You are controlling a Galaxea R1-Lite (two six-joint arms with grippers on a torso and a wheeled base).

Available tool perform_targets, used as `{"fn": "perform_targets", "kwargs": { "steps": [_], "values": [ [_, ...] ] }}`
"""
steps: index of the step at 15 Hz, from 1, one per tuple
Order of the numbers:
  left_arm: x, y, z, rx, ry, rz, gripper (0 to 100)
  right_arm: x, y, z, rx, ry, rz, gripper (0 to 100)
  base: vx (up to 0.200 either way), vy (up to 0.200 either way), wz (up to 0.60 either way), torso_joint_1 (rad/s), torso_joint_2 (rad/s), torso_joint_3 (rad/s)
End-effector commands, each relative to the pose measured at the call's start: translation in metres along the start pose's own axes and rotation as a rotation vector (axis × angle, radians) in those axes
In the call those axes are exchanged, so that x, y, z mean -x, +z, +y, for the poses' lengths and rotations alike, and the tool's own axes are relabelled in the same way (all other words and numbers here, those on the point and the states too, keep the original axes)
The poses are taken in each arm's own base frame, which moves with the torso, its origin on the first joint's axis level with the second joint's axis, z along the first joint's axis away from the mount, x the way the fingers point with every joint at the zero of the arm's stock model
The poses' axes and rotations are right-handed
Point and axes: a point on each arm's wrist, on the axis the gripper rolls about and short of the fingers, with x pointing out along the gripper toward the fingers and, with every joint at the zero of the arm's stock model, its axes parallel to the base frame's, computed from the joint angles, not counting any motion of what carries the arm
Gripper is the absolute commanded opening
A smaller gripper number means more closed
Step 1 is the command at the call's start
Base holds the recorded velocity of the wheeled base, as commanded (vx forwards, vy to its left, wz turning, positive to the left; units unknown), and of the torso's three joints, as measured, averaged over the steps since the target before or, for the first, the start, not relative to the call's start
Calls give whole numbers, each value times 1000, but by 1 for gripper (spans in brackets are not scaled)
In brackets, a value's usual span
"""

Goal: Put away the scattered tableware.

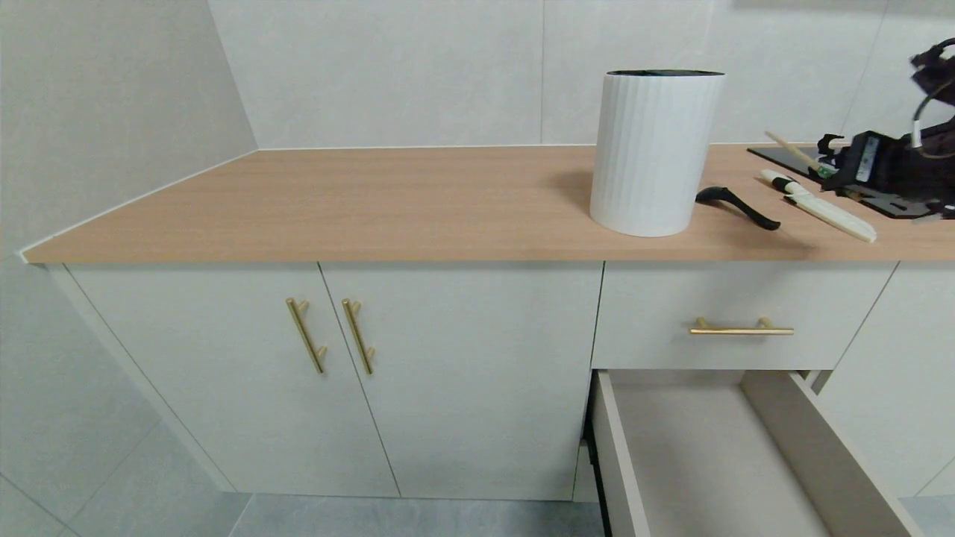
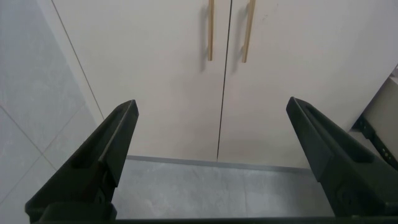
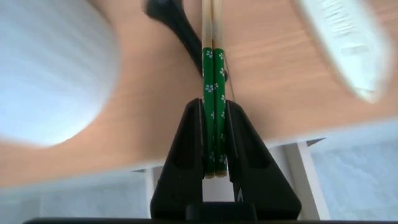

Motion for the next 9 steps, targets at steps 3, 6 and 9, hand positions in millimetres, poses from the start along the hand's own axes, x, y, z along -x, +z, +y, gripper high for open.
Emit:
{"fn": "perform_targets", "kwargs": {
  "steps": [3, 6, 9],
  "values": [
    [0, 0, 0, 1, 1, 0, 100, 119, -42, -17, 187, 73, -88, 0, 0, 0, 0, 0, 0, 0],
    [0, 0, 0, 1, 1, 0, 100, 149, -80, -26, 246, 77, -146, 0, 0, 0, 0, 0, 0, 0],
    [0, 0, 0, 1, 1, 0, 100, 180, -102, -33, 283, 115, -14, 0, 0, 0, 0, 0, 0, 0]
  ]
}}
